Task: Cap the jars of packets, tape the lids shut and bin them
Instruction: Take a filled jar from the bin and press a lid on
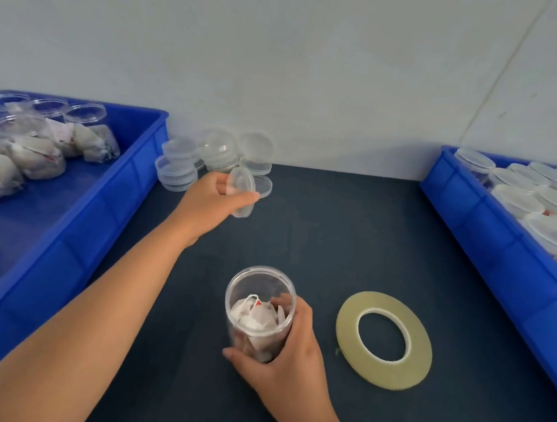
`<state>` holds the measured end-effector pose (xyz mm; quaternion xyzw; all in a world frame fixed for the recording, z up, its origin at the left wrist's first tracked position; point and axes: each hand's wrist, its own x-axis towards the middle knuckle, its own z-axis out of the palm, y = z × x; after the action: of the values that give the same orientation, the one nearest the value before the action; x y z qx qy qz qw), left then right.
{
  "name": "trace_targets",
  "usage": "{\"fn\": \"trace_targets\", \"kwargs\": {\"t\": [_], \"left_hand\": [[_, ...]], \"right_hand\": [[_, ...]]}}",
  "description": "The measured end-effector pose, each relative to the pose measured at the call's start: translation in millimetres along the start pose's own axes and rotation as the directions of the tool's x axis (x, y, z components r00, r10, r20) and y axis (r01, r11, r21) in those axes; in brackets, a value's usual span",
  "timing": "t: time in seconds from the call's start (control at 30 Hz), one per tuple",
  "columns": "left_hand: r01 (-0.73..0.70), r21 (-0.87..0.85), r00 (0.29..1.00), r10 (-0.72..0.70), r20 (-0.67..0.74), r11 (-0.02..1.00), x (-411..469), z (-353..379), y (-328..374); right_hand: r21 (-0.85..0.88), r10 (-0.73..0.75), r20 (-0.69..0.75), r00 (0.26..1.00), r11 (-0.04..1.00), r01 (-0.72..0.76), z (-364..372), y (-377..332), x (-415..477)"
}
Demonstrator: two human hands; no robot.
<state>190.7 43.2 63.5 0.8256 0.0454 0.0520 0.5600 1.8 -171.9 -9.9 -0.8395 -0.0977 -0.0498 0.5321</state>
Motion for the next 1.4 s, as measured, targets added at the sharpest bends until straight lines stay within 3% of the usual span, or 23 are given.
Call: {"fn": "trace_targets", "kwargs": {"t": [0.1,0.2,0.33,0.47,0.8,1.0,1.1,1.2,1.3,1.4], "left_hand": [[-0.078,-0.128,0.983,0.098,0.157,0.989,-60,-18,21],[-0.227,0.057,0.943,0.205,0.263,0.972,-117,-34,43],[-0.352,0.409,0.898,0.179,0.402,0.842,-165,-41,63],[-0.426,0.607,0.883,0.163,0.440,0.671,-192,-30,61],[-0.429,0.768,0.893,0.093,0.441,0.475,-200,9,75],[-0.506,0.655,0.829,0.106,0.549,0.562,-196,30,75],[-0.530,0.678,0.848,0.313,0.428,0.509,-197,46,64],[-0.611,0.564,0.790,0.475,0.387,0.556,-191,47,58],[-0.617,0.385,0.769,0.420,0.482,0.687,-182,33,56],[-0.562,0.327,0.761,0.319,0.565,0.760,-179,20,60]], "right_hand": [[-0.013,-0.015,0.012,1.000,1.000,0.016,-1,-2,-2],[-0.013,-0.038,0.012,0.999,0.999,0.038,-1,-5,-5],[-0.012,-0.042,0.035,0.998,0.999,0.043,-2,-8,-9],[0.024,-0.030,0.025,0.999,0.999,0.030,-1,-7,-9],[-0.007,-0.089,0.013,0.996,0.996,0.089,0,-8,-11],[-0.056,-0.022,0.029,0.999,0.998,0.024,7,-1,-3],[-0.100,-0.007,0.042,0.999,0.995,0.011,8,-1,-1],[-0.153,-0.056,0.085,0.995,0.986,0.069,3,-2,-3],[-0.100,-0.067,0.098,0.993,0.992,0.077,-2,-2,-6],[-0.032,-0.079,0.080,0.994,0.996,0.081,-4,-5,-7]]}}
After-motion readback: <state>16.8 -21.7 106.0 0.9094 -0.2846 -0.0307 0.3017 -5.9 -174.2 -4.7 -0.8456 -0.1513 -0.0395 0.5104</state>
